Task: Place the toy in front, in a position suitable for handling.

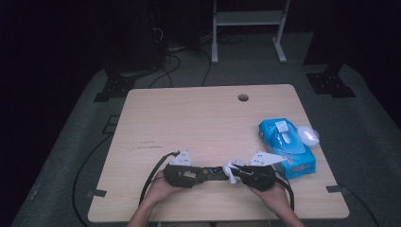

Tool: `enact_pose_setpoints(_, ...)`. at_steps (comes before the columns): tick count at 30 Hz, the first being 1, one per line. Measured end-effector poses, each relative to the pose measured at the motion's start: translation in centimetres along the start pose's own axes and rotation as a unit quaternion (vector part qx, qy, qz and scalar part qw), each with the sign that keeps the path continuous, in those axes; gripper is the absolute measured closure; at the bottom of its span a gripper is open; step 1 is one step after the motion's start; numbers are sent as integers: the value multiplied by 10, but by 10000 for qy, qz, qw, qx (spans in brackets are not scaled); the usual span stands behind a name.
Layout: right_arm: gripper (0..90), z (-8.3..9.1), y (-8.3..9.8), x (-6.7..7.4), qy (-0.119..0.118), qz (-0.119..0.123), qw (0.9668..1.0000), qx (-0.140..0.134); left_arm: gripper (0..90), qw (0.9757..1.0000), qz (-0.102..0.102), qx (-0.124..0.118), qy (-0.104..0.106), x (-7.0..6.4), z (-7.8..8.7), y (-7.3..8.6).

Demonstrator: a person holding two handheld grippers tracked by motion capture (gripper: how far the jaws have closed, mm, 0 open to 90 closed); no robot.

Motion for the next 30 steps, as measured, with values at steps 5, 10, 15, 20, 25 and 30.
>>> enact_pose_setpoints(5,826,3,2,5,-27,115,9999,44,517,9998,77,-149,126,-4,3,-3)
enact_pose_setpoints(10,825,6,7,11,-122,158,9998,42,455,9994,196,-14,269,-6,0,-2)
enact_pose_setpoints(15,824,8,9,16,-136,257,9995,118,409,9994,151,100,297,-8,-2,-1)
enact_pose_setpoints(20,823,10,14,21,-180,345,9990,200,357,9993,74,300,224,-12,-4,3)
enact_pose_setpoints(25,823,11,18,26,-206,440,9985,267,330,9990,-51,415,132,-16,-5,7)
enact_pose_setpoints(30,822,11,23,29,-253,472,9980,344,304,9979,-241,608,14,-21,-8,9)
Point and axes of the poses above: each handheld gripper's, and its own axes: z roughly backward along the jaws, y roughly out of its underside, x roughly to its left, the point moved 4 cm from there along -z, roughly forward along the jaws, and after that the axes turned 6 degrees about x, right-handed, at the moved point
